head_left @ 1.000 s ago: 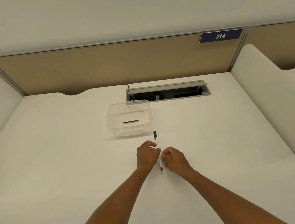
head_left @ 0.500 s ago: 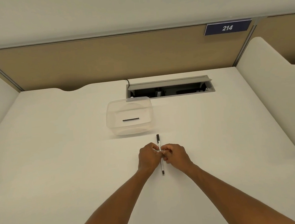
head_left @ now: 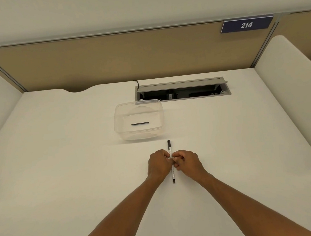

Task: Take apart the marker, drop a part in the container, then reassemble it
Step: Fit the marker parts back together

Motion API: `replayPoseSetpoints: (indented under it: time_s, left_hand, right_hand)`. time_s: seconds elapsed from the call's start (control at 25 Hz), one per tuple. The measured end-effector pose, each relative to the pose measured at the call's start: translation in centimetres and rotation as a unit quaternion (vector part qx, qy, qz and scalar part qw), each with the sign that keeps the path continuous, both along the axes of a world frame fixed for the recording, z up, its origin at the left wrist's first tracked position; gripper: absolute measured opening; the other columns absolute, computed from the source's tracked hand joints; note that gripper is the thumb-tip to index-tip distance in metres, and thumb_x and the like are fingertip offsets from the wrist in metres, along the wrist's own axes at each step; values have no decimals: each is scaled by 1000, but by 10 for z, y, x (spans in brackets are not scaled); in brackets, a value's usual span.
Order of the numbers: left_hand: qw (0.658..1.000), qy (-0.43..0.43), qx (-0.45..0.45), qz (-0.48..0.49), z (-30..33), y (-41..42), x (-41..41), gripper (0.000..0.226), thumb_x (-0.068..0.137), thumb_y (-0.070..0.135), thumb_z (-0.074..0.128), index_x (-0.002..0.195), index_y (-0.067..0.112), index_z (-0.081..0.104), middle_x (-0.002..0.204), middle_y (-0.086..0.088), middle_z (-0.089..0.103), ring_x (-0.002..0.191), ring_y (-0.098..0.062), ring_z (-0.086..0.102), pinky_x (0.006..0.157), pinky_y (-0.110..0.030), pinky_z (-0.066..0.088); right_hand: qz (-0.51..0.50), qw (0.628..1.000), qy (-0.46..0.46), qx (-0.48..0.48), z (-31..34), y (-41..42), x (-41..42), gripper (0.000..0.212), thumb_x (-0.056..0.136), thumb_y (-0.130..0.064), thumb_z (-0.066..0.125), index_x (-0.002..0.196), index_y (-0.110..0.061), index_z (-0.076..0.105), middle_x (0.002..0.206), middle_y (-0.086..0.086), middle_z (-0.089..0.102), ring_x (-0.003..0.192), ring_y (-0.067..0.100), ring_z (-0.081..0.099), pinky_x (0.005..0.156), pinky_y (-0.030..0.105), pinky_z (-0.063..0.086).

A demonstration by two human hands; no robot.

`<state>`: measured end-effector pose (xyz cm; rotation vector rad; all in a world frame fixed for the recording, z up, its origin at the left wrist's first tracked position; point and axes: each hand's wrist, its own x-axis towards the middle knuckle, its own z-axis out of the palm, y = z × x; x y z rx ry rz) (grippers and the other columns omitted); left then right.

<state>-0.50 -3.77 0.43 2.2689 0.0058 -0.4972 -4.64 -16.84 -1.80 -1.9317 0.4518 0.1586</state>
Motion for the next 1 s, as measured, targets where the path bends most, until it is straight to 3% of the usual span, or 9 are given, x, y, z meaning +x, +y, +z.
replayPoseSetpoints:
  time_s: [0.24,0.76,1.0]
  left_hand:
    - [1000,-2,8,2,2,0,-2,7,74,24,70,77,20,65,67,4,68,66,-14,68,62,-27,53]
    - [1000,-10,21,0,2,2,-5,4,74,23,66,77,22,65,70,4,68,65,-12,67,62,-29,56]
    - [1000,-12,18,-4,1,7,-10,6,77,19,64,82,20,67,75,3,70,69,-14,68,70,-35,59]
  right_hand:
    - [6,1000,3,-10,1,1,0,16,91,-7,57,97,-6,72,77,13,74,74,30,72,75,44,61]
    - [10,1000,-3,-25,2,1,-2,16,89,-6,59,97,-8,73,77,7,74,73,23,72,77,44,60]
    - [22,999,-14,-36,3,4,-8,18,88,-10,58,99,-12,72,80,2,74,78,20,71,81,44,59]
